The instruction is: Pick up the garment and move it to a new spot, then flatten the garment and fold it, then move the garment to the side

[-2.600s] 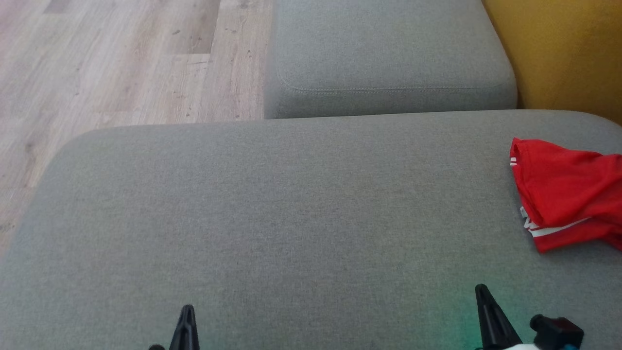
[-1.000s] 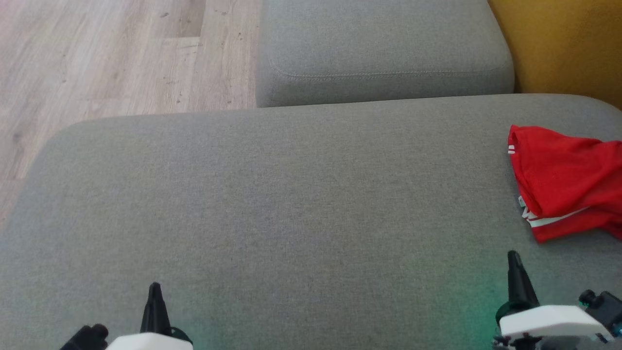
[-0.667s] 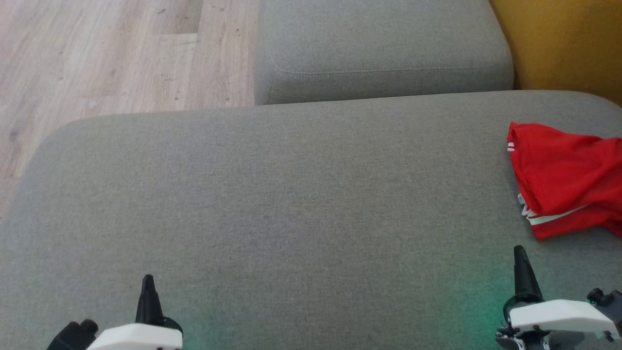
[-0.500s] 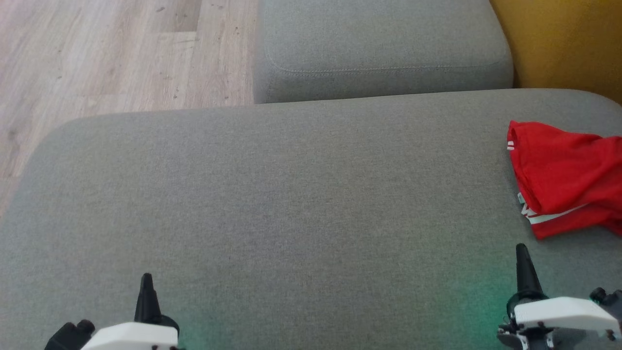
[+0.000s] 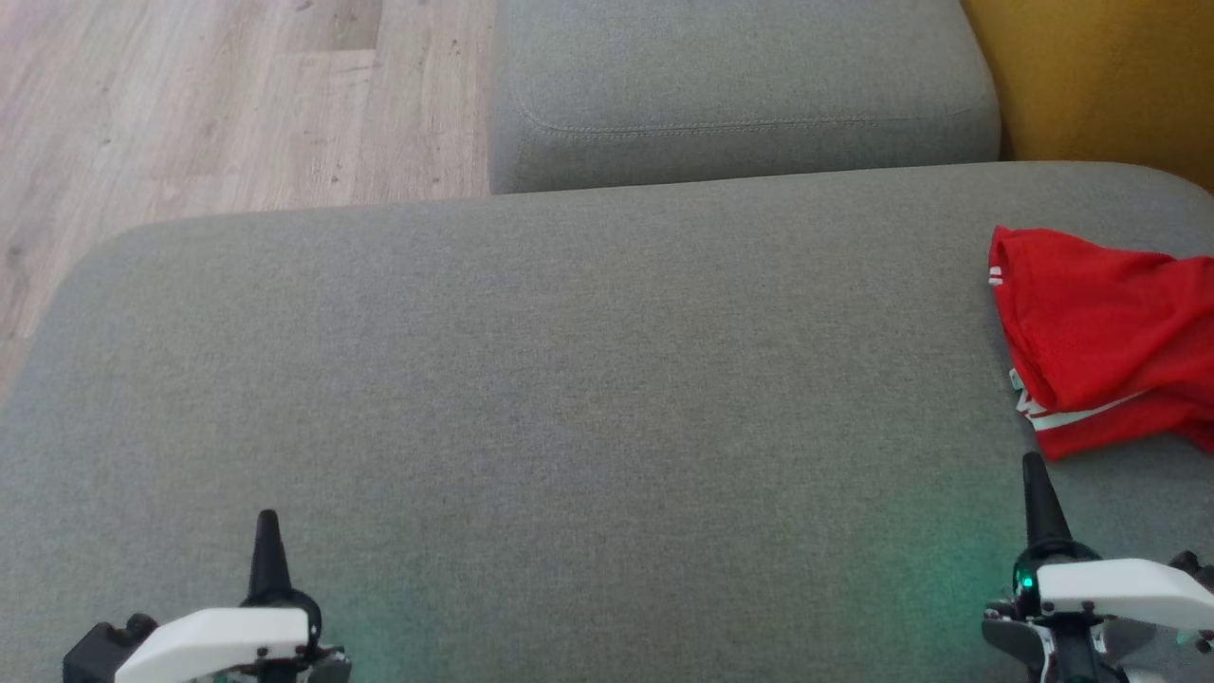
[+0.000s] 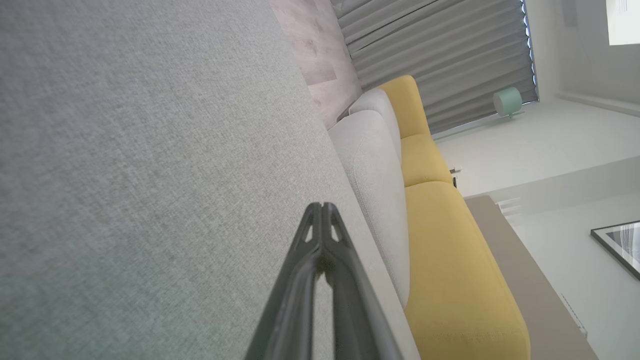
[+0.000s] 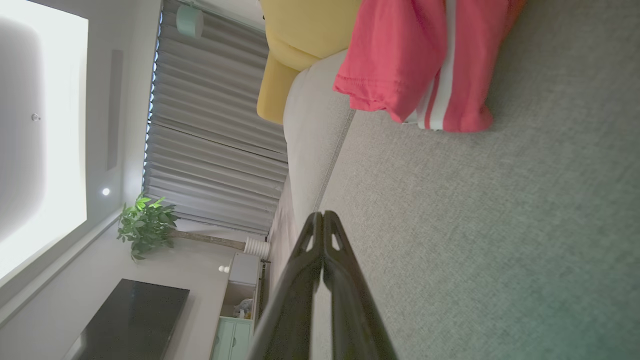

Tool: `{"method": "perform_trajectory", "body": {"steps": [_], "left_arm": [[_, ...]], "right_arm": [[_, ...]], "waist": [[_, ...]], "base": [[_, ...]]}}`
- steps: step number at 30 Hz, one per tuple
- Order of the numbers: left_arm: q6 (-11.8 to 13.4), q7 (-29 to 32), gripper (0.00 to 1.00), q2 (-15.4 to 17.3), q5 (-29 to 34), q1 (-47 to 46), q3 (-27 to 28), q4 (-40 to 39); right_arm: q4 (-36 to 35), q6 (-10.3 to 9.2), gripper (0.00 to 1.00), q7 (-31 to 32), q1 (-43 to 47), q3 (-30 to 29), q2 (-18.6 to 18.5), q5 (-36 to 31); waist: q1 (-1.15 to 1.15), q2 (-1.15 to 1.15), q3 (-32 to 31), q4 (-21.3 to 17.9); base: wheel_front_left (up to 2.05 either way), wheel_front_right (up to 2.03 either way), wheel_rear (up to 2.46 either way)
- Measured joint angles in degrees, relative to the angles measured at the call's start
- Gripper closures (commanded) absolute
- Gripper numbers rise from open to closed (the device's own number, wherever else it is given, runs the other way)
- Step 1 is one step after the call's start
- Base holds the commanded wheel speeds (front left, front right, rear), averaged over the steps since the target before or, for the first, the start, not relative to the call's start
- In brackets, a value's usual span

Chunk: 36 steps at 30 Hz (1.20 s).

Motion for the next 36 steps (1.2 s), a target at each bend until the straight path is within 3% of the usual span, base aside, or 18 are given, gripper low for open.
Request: {"method": "perform_trajectory", "body": {"steps": [31, 36], "left_arm": [[-3.6, 5.1, 1.00, -0.1, -20.6, -4.0, 4.3, -0.1], [-3.6, 5.1, 1.00, -0.1, -20.9, -4.4, 4.4, -0.1]], "right_arm": [[-1.0, 0.00, 1.00, 4.7, -4.5, -3.3, -0.1, 20.8], [-1.0, 0.00, 1.00, 4.7, -4.5, -3.4, -0.1, 21.2]], "waist": [[0.00, 0.00, 1.6, -0.7], [0.00, 0.00, 1.6, -0.7]], "base": [[0.00, 0.00, 0.00], [0.00, 0.00, 0.00]]}}
